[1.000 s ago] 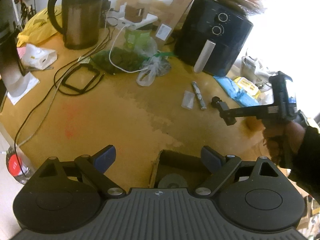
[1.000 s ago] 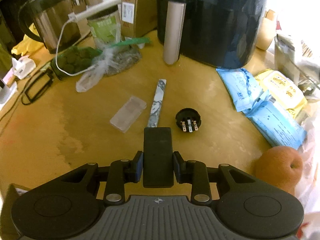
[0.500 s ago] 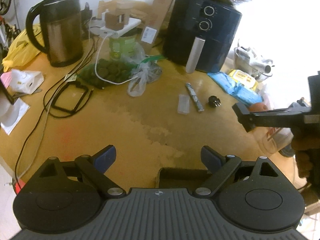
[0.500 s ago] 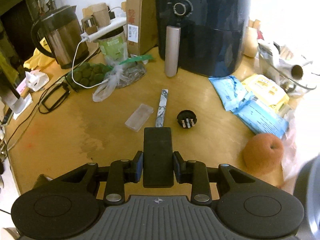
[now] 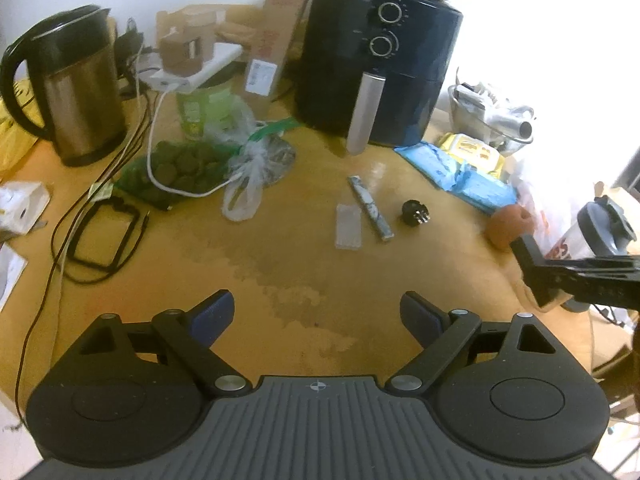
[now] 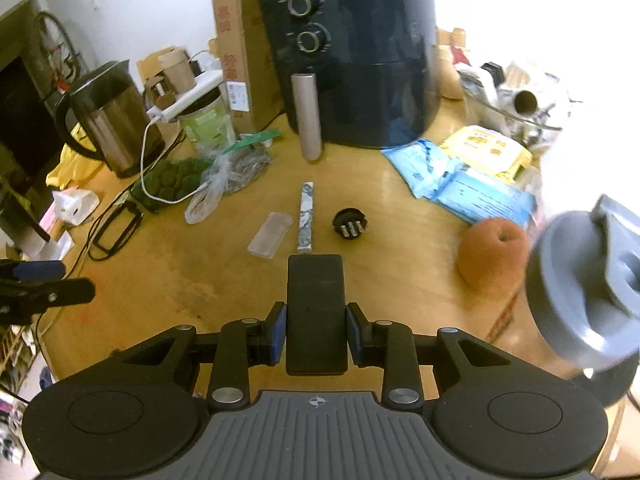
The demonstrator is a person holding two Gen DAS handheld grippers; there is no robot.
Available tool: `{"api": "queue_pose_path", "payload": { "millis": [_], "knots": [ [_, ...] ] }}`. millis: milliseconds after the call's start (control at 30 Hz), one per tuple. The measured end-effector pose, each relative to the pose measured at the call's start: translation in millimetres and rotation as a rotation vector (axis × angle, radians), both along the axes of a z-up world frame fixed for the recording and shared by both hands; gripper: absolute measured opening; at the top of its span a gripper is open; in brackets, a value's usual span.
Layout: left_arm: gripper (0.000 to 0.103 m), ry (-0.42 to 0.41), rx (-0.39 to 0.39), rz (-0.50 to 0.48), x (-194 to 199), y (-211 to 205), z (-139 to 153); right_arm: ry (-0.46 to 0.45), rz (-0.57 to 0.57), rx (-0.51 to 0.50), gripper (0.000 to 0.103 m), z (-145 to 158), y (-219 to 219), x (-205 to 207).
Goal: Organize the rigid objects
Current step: 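Lift the black rectangular block off the table with the right gripper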
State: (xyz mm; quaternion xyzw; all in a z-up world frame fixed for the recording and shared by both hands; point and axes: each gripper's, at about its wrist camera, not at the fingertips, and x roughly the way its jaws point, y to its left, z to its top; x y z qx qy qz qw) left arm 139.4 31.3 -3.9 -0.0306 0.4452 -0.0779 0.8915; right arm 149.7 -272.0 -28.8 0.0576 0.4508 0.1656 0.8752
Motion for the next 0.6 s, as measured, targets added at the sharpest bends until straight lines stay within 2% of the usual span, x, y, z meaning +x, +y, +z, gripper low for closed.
{"api": "queue_pose_path", "payload": {
  "millis": [333, 600],
  "knots": [
    [0.086, 0.001, 0.045, -0.086, 35, -20, -15, 0.002, -0.055, 0.037, 0.034, 4, -15, -15],
    [0.076, 0.021, 0.084, -0.135, 66, -38, -33, 0.010, -0.097, 0.046, 0.034, 3, -20, -27]
  ]
}}
